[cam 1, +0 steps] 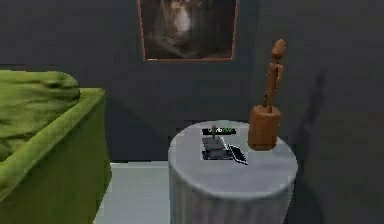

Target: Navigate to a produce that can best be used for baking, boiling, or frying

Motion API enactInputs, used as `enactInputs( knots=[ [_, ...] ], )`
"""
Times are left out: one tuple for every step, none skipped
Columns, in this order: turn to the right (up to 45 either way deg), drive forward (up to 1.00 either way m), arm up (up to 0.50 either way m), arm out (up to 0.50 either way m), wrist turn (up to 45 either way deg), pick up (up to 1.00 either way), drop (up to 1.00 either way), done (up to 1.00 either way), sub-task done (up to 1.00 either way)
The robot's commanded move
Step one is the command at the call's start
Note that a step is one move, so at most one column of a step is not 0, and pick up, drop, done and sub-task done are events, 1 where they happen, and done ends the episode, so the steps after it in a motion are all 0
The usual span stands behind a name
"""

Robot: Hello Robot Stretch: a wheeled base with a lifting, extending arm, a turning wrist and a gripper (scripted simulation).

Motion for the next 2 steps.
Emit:
enactInputs(
  knots=[
    [-33.0, 0.0, 0.0, 0.0, 0.0, 0.0, 0.0, 0.0, 0.0],
    [0.0, 0.05, 0.0, 0.0, 0.0, 0.0, 0.0, 0.0, 0.0]
  ],
)
